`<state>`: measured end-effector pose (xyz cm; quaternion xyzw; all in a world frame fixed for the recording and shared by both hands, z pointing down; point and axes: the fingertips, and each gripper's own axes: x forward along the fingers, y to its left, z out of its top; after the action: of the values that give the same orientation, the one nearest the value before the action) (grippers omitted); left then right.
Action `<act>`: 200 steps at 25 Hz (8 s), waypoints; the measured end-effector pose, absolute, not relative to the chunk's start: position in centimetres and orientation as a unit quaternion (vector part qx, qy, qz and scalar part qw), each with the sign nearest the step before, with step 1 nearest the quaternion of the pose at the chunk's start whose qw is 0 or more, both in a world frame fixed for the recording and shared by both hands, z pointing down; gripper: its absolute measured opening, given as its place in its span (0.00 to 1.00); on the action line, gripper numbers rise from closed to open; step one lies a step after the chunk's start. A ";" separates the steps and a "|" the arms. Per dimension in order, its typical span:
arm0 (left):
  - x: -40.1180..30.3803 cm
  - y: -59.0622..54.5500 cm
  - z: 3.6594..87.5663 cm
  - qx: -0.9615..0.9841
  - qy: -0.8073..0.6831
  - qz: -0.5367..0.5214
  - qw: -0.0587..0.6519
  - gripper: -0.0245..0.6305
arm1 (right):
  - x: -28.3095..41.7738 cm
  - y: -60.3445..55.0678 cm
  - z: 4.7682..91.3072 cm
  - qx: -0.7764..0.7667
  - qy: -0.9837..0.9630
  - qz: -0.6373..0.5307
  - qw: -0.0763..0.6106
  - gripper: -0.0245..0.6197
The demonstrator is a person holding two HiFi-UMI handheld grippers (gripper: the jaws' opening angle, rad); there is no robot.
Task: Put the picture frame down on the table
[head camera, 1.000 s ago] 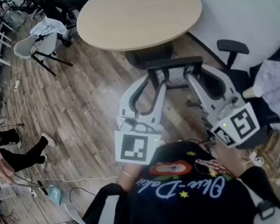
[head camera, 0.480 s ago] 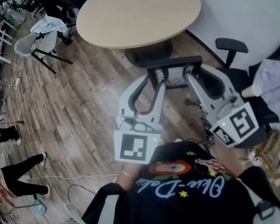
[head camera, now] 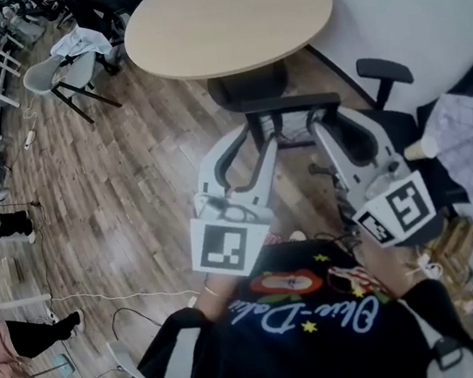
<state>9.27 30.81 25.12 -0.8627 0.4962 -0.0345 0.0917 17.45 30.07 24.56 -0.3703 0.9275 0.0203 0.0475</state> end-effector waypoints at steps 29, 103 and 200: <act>8.0 23.1 25.8 -0.877 0.472 -0.027 0.084 0.20 | 16.3 22.9 25.3 -0.392 0.919 0.015 0.041 0.15; -5.1 -1.7 25.6 -0.884 0.464 0.003 0.063 0.20 | 3.2 -1.8 25.2 -0.408 0.913 0.006 0.017 0.15; -6.4 -26.0 39.6 -0.851 0.504 -0.130 -0.069 0.20 | 1.8 -28.1 38.6 -0.340 0.923 -0.169 -0.065 0.15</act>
<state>-6.43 -25.97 39.58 -0.8511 0.5040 -0.1298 -0.0693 1.77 -28.06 38.59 -0.3398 0.9228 -0.1693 -0.0650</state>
